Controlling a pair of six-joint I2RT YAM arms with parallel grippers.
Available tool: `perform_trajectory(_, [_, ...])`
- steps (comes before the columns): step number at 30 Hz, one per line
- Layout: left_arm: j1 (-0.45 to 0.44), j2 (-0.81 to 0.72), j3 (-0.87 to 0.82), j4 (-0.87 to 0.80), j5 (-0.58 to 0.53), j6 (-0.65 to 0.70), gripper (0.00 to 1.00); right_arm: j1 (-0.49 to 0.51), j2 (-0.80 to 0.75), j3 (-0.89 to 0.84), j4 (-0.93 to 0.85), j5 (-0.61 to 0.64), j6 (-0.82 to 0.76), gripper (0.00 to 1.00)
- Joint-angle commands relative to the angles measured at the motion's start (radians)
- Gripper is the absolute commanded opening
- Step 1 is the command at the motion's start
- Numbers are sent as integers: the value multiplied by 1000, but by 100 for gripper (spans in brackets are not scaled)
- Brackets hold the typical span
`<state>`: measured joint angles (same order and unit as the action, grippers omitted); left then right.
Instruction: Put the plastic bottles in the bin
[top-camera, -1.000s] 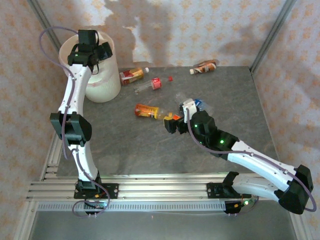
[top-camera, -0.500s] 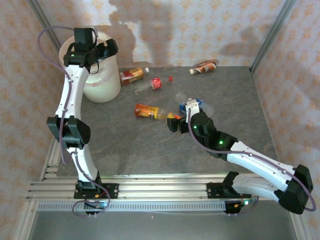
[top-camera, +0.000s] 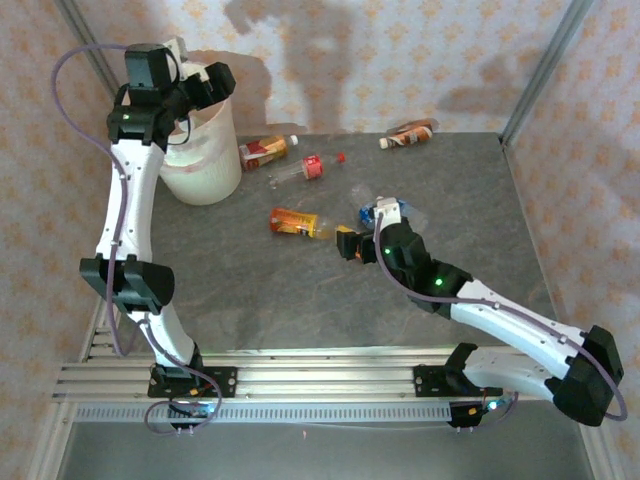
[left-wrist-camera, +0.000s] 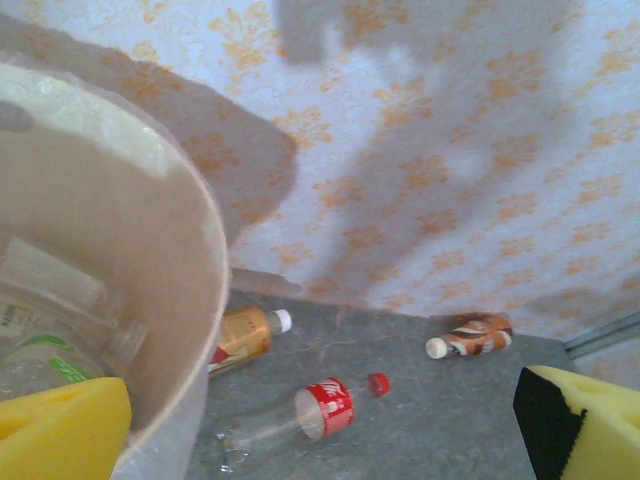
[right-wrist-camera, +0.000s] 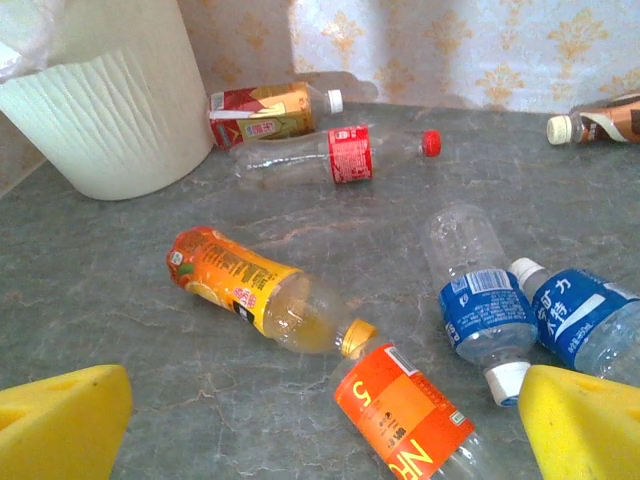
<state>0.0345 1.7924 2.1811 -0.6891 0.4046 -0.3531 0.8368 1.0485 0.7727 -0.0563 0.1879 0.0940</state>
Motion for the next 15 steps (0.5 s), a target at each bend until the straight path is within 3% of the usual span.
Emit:
perform_trajectory(1, [1, 18, -29, -15, 27, -18, 100, -5, 15, 15, 0, 14, 24, 99])
perform_trajectory(8, [18, 106, 23, -128, -34, 3, 100, -7, 21, 24, -21, 14, 27, 99])
perform_trajectory(15, [72, 80, 9, -201, -128, 1, 100, -7, 25, 12, -20, 18, 45, 99])
